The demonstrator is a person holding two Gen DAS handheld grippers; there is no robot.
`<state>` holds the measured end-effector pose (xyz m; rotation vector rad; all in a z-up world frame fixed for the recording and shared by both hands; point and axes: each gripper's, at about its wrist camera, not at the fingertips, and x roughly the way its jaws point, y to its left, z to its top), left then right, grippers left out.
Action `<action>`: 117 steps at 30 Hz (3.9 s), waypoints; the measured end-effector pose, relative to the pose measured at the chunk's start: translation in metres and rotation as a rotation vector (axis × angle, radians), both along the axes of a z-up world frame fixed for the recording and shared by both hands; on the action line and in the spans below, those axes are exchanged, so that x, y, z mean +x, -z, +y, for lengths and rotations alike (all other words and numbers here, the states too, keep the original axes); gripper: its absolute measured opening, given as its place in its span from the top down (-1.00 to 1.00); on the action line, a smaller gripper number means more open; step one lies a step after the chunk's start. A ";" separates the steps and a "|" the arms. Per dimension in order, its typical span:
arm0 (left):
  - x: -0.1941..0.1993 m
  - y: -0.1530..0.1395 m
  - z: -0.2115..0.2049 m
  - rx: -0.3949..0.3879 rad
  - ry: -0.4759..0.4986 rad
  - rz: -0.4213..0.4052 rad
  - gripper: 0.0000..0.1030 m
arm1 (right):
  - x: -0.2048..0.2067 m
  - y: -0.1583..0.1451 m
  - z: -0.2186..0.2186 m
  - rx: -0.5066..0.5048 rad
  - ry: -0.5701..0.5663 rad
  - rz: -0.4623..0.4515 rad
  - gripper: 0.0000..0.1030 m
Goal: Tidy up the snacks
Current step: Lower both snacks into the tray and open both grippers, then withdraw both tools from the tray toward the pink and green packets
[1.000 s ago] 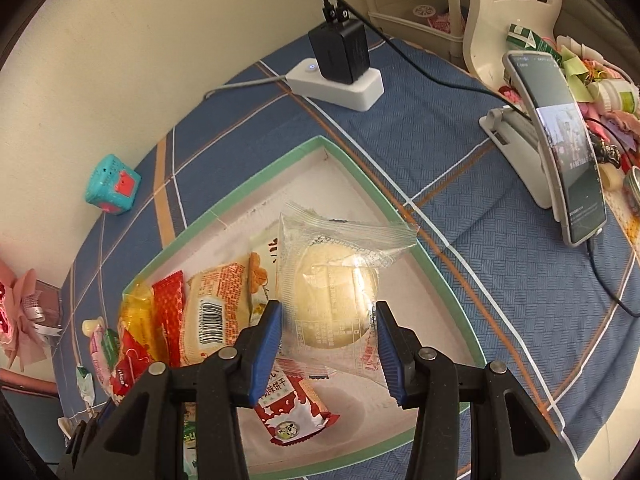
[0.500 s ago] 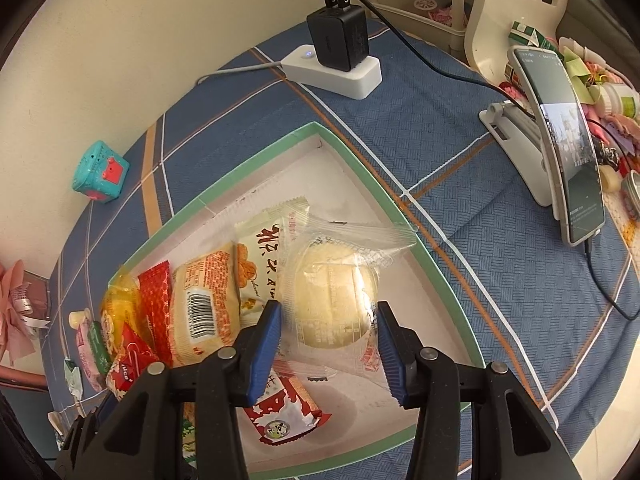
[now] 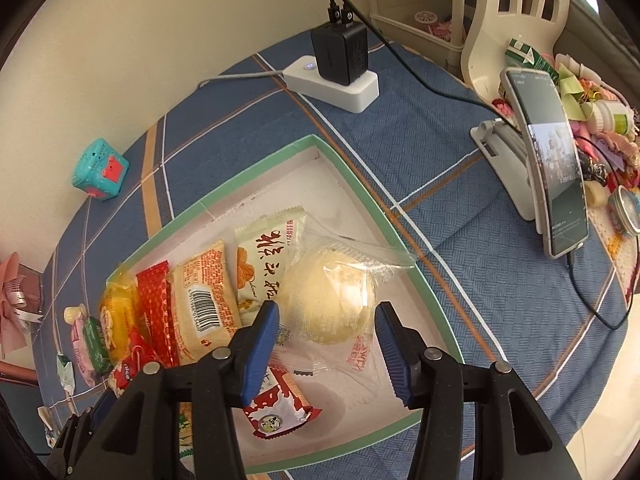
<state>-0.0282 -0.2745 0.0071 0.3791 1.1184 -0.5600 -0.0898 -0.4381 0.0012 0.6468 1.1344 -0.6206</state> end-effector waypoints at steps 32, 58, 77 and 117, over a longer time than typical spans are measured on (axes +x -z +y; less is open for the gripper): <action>0.045 -0.051 0.093 -0.230 -0.272 0.017 -0.17 | 0.006 -0.032 0.028 -0.092 -0.082 -0.014 -0.14; 0.072 -0.018 0.129 -0.153 -0.389 0.016 -0.87 | 0.029 -0.025 0.065 -0.113 -0.209 -0.026 -1.00; 0.091 -0.022 0.175 -0.237 -0.481 -0.030 -0.96 | 0.044 -0.029 0.095 -0.119 -0.270 -0.114 -1.00; 0.160 0.011 0.268 -0.336 -0.674 0.087 -0.79 | 0.149 -0.009 0.249 -0.073 -0.591 -0.249 -0.69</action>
